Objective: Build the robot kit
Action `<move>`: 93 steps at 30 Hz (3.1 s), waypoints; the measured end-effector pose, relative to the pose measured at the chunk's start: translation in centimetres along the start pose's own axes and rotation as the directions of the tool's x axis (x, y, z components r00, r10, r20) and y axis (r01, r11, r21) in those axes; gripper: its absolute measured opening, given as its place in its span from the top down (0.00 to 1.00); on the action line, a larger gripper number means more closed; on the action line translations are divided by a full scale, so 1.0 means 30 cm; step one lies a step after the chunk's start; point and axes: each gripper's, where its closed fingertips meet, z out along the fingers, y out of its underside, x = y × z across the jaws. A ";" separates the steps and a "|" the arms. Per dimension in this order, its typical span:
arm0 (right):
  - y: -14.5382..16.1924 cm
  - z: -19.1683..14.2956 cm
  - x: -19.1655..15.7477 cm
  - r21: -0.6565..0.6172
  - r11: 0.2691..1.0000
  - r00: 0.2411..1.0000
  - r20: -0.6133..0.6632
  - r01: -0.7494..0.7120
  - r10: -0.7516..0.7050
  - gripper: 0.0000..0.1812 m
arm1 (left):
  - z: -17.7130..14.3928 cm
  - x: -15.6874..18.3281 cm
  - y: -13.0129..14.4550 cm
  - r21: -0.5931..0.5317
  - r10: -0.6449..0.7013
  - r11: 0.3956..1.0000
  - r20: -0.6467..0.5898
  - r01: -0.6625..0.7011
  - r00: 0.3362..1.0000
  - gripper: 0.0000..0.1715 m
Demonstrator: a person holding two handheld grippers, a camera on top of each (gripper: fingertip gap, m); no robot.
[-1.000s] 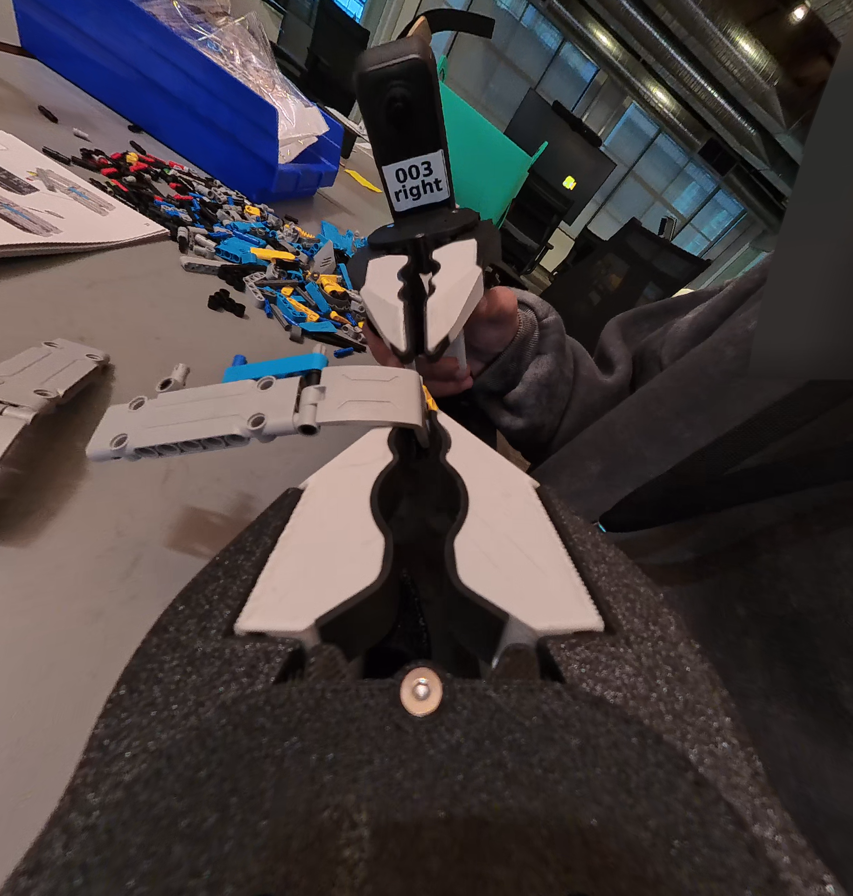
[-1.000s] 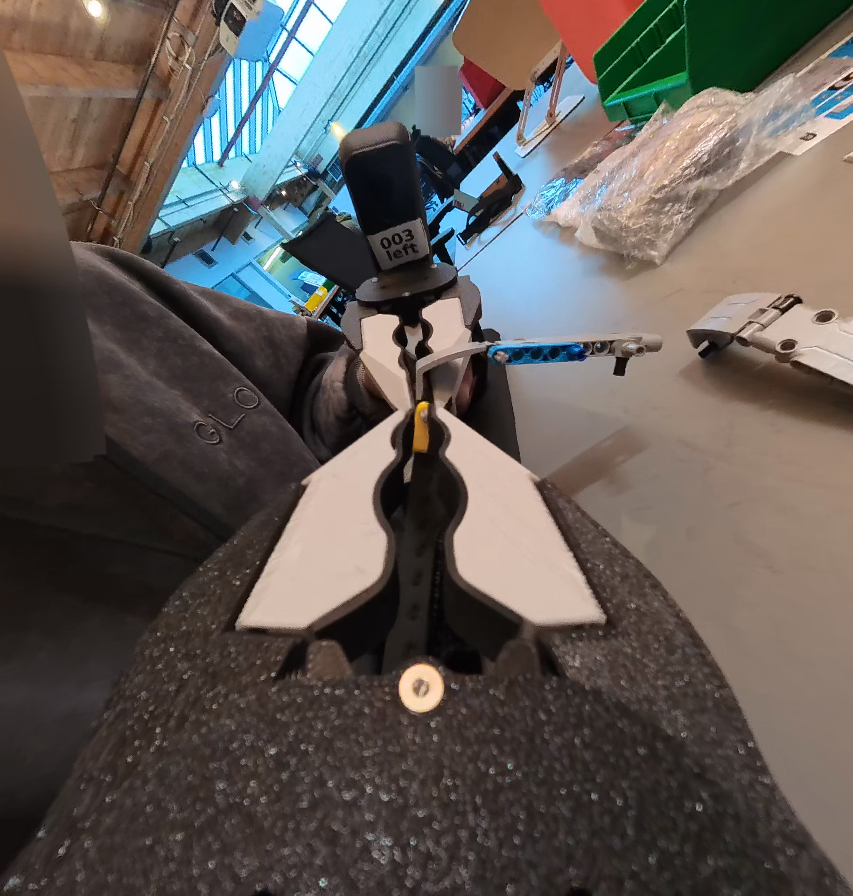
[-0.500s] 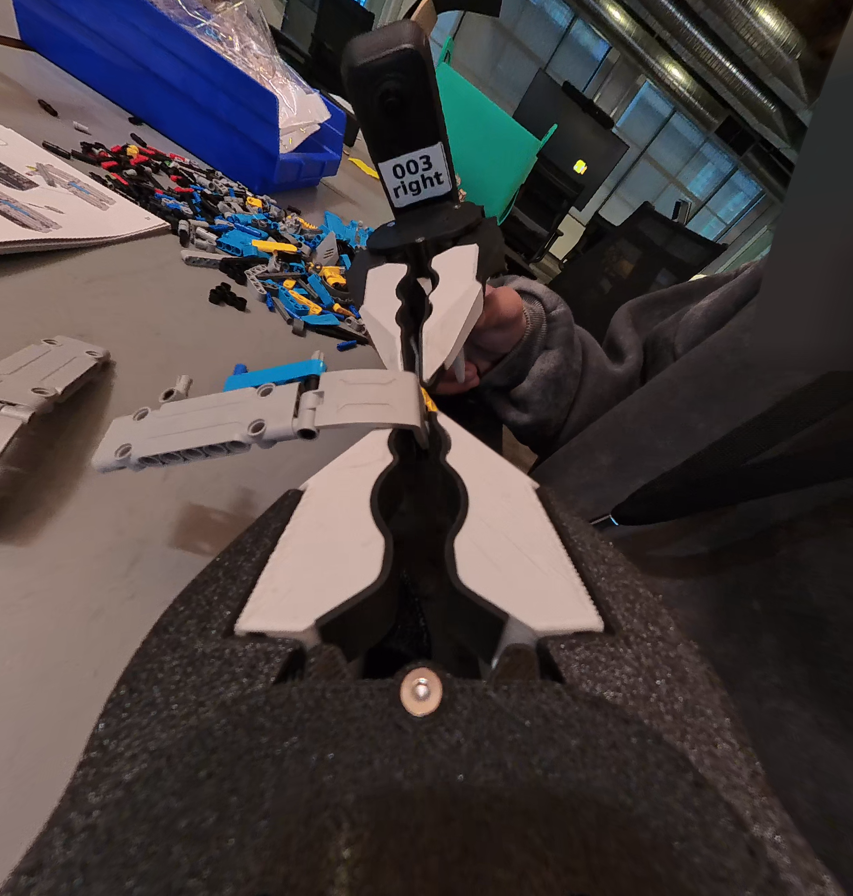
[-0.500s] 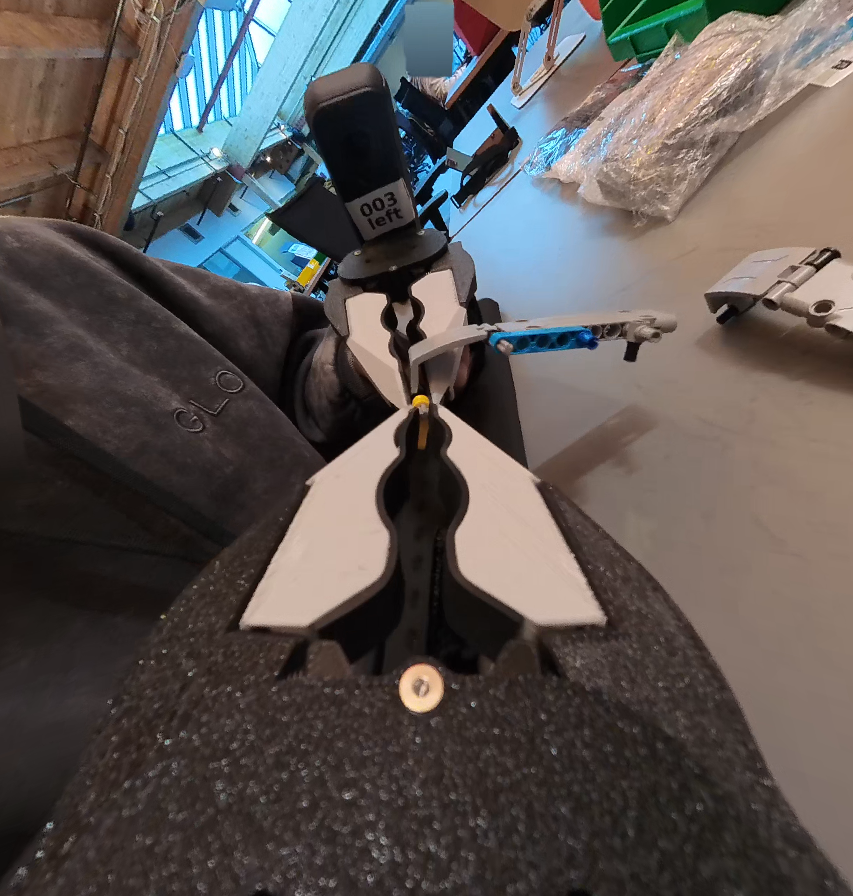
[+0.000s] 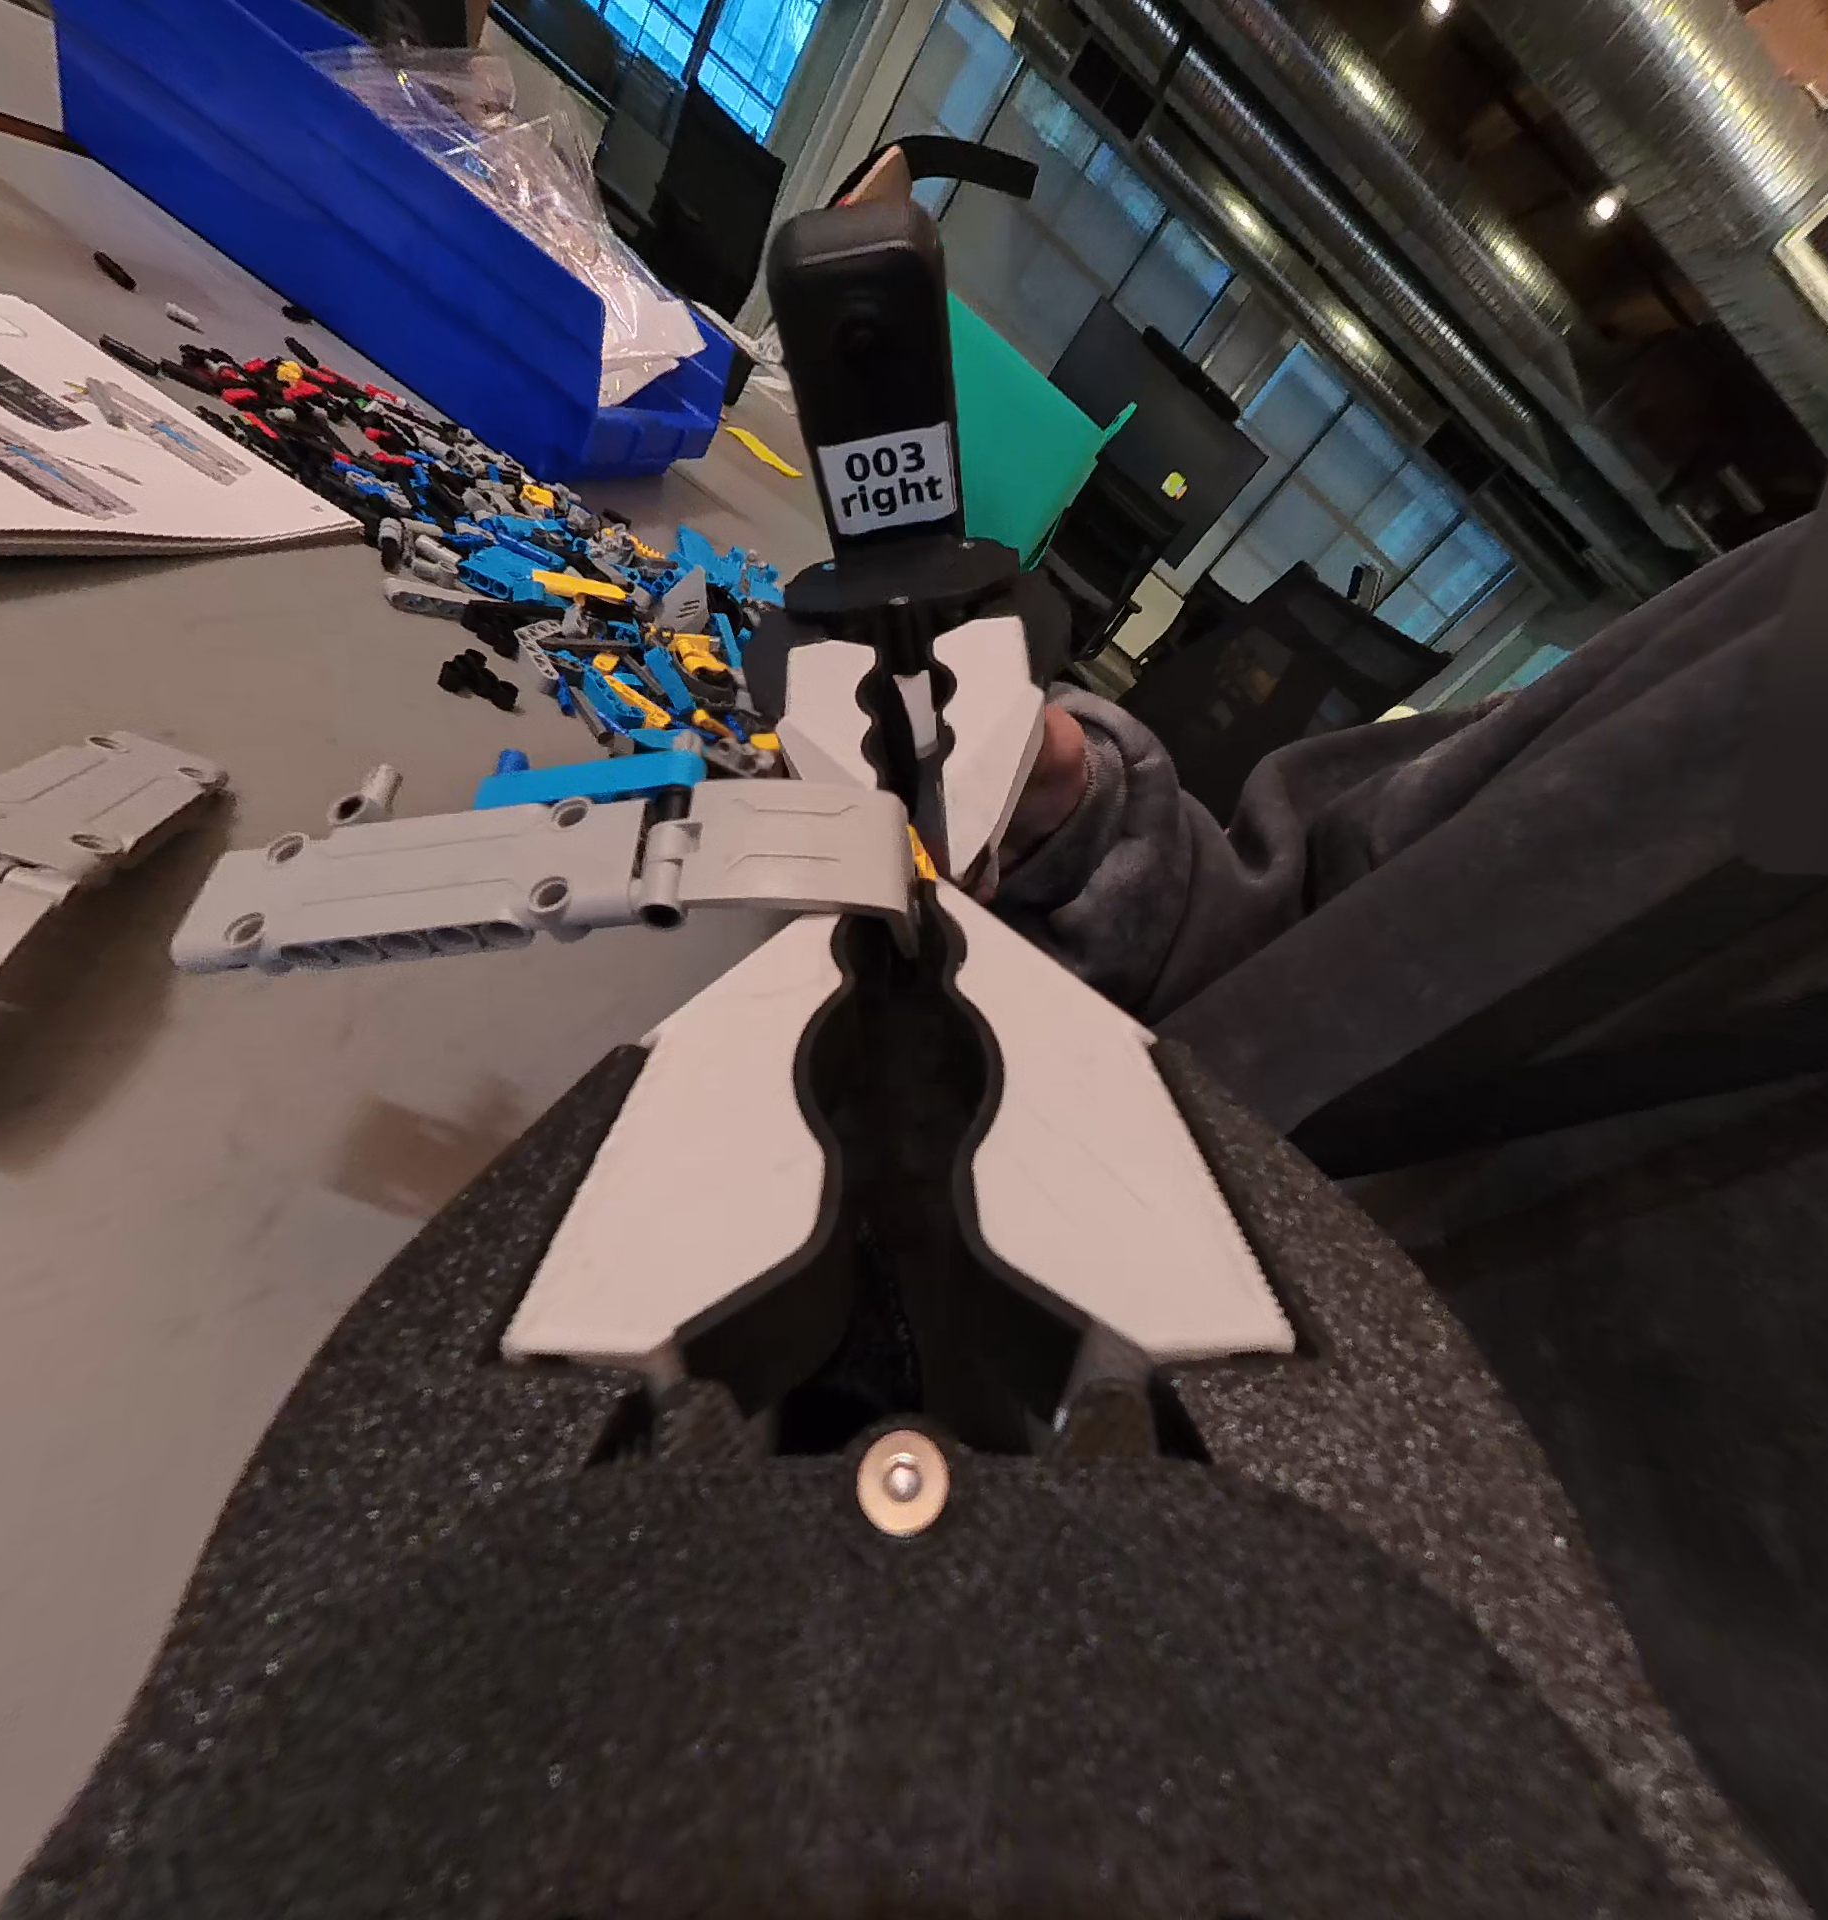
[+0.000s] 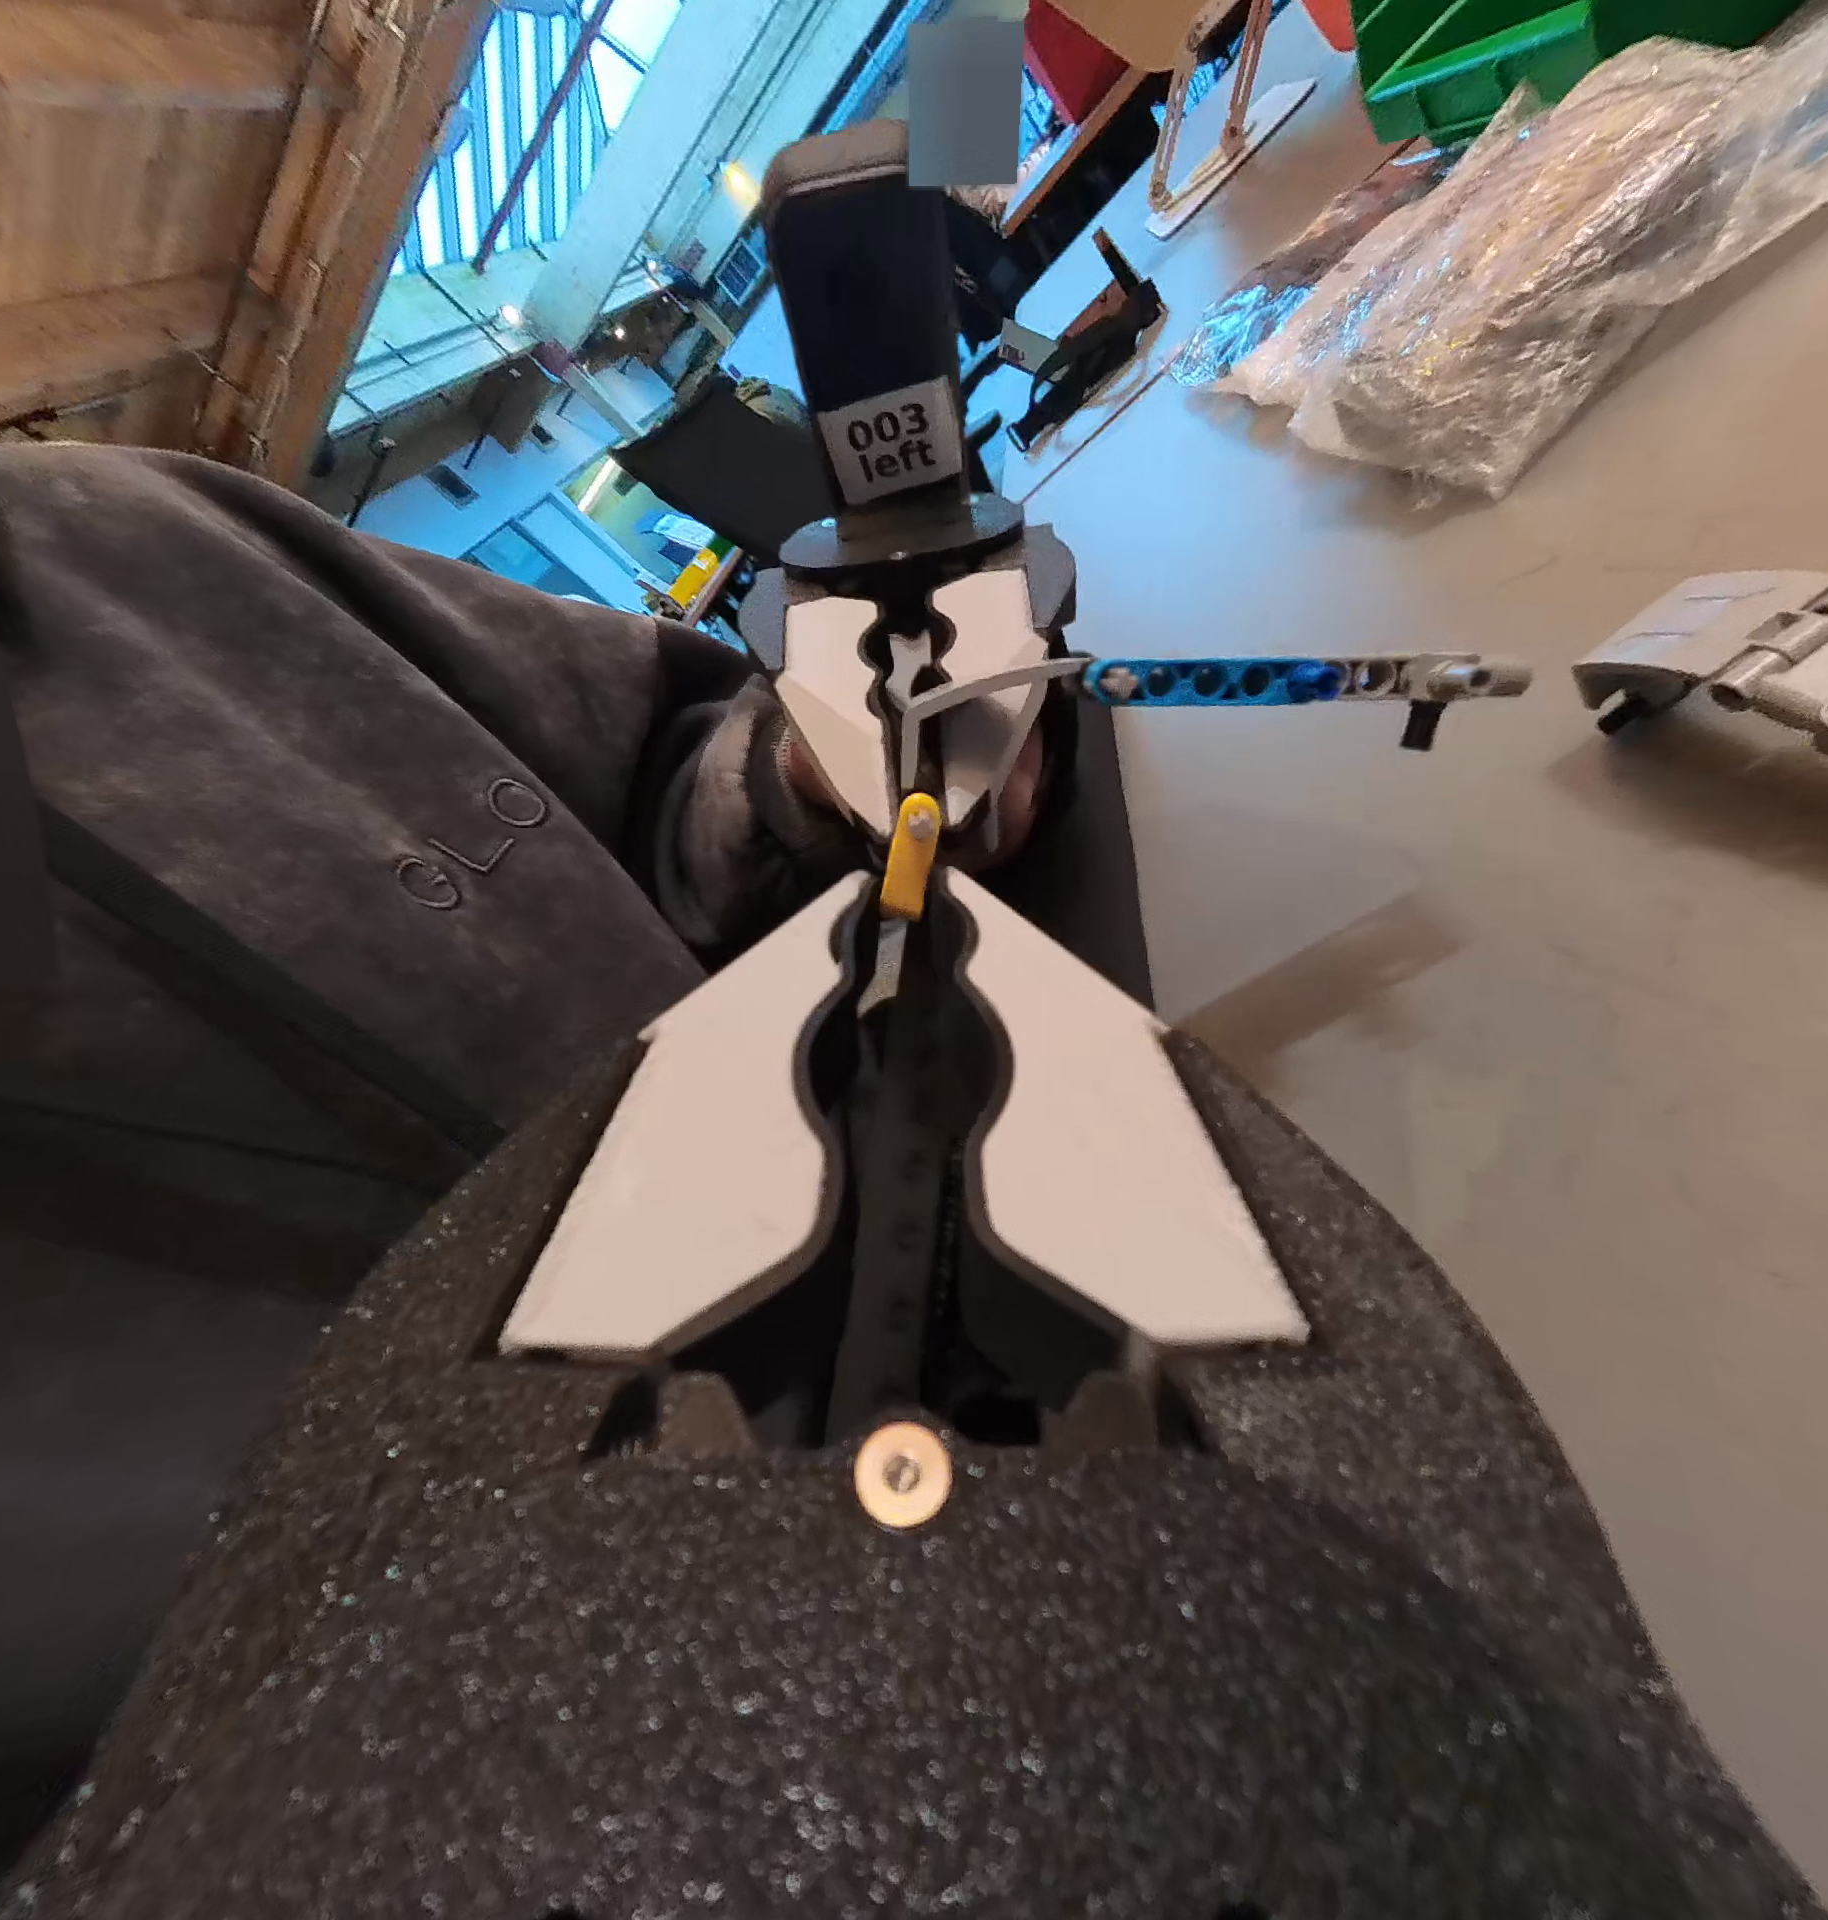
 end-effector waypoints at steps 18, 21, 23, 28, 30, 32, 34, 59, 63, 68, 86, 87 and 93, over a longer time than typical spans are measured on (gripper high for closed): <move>0.001 0.001 -0.045 -0.013 0.983 0.981 -0.058 0.184 -0.185 0.96 | -0.007 0.059 -0.012 0.035 -0.122 0.991 -0.133 0.127 0.984 0.92; 0.008 -0.008 -0.058 -0.050 0.950 0.945 -0.104 0.307 -0.311 0.96 | -0.042 0.078 -0.050 0.063 -0.296 0.944 -0.275 0.325 0.914 0.78; 0.021 -0.011 -0.055 -0.093 0.920 0.910 -0.138 0.382 -0.392 0.96 | -0.074 0.064 -0.089 0.109 -0.366 0.899 -0.350 0.425 0.862 0.78; -0.002 -0.012 -0.082 -0.084 0.812 0.792 -0.182 0.578 -0.583 0.96 | -0.068 0.046 -0.101 0.093 -0.448 0.849 -0.396 0.520 0.802 0.77; -0.045 -0.026 -0.085 -0.032 0.769 0.743 -0.235 0.638 -0.626 0.96 | -0.078 0.037 -0.109 0.098 -0.468 0.829 -0.416 0.550 0.780 0.77; -0.054 -0.030 -0.077 -0.025 0.749 0.721 -0.252 0.662 -0.646 0.97 | -0.091 0.028 -0.121 0.120 -0.470 0.818 -0.425 0.563 0.774 0.77; -0.050 -0.027 -0.050 -0.035 0.783 0.750 -0.265 0.621 -0.606 0.96 | -0.095 0.027 -0.123 0.123 -0.468 0.817 -0.429 0.563 0.773 0.77; -0.192 -0.211 0.308 0.109 0.945 0.801 -0.565 0.309 -0.197 0.95 | -0.248 -0.397 -0.241 0.104 0.190 0.954 0.519 -0.282 0.833 0.80; -0.212 -0.230 0.341 0.165 0.953 0.827 -0.548 0.255 -0.126 0.95 | -0.232 -0.453 -0.230 0.081 0.145 0.973 0.521 -0.218 0.841 0.80; -0.202 -0.223 0.350 0.184 0.963 0.855 -0.513 0.194 -0.074 0.95 | -0.226 -0.493 -0.216 0.064 0.110 0.984 0.528 -0.168 0.842 0.80; -0.179 -0.226 0.378 0.164 0.976 0.843 -0.536 0.146 -0.036 0.98 | -0.214 -0.510 -0.196 0.044 0.083 0.992 0.512 -0.122 0.855 0.80; -0.182 -0.236 0.385 0.158 0.974 0.825 -0.563 0.161 -0.045 0.95 | -0.214 -0.509 -0.196 0.041 0.088 0.991 0.515 -0.127 0.852 0.80; -0.109 -0.304 0.463 -0.055 0.989 0.652 -0.747 0.137 -0.132 0.71 | -0.207 -0.487 -0.190 -0.007 0.165 0.982 0.532 -0.191 0.830 0.80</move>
